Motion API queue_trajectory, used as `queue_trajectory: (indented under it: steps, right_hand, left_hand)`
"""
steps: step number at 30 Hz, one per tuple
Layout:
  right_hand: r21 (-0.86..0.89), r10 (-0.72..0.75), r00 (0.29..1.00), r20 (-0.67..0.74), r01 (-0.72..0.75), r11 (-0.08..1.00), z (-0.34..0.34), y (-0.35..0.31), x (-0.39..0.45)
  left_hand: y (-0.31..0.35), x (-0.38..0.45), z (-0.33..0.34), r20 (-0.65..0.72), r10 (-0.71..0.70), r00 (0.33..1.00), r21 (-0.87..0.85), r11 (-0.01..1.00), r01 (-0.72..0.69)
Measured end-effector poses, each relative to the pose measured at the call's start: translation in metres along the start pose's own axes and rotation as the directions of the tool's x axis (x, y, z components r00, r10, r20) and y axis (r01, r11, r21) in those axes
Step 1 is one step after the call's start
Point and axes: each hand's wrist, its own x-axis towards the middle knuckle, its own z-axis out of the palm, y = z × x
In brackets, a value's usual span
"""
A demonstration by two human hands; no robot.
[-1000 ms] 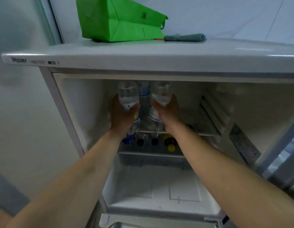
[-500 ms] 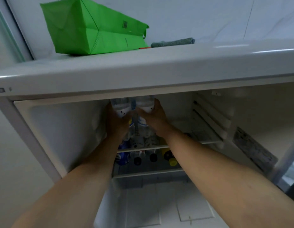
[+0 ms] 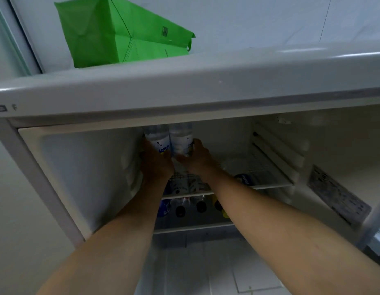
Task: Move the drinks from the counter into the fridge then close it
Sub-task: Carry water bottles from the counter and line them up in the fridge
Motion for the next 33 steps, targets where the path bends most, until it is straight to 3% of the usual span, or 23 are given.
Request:
queue_trajectory:
  steps: [7,15,20,23,27,33]
  right_hand:
    - [-0.126,0.007,1.0,0.025,-0.004,0.992,0.023,-0.01,0.029]
    - [-0.031,0.005,1.0,0.027,-0.004,0.999,0.03,-0.011,0.024]
    - [0.028,0.001,0.999,0.039,-0.003,1.0,0.02,-0.005,0.012]
    - [0.019,0.039,0.999,0.028,-0.039,0.999,0.013,0.0,0.0]
    - [0.048,0.101,0.992,-0.071,-0.098,0.994,-0.005,0.012,-0.016]
    - [0.105,0.032,0.939,-0.342,0.004,0.994,-0.031,0.036,-0.064]
  left_hand:
    - [-0.006,0.011,0.007,0.059,-0.016,0.998,-0.111,0.994,0.023]
    - [-0.008,0.002,0.008,0.153,-0.043,0.987,-0.208,0.975,0.075]
    - [-0.012,-0.003,0.008,0.128,-0.073,0.989,-0.223,0.97,0.101]
    - [-0.011,-0.006,0.009,0.085,-0.17,0.982,-0.284,0.94,0.188]
    - [-0.012,-0.012,0.014,0.014,-0.326,0.945,-0.411,0.86,0.303]
    - [-0.011,-0.057,0.014,-0.143,-0.245,0.959,-0.416,0.894,0.166]
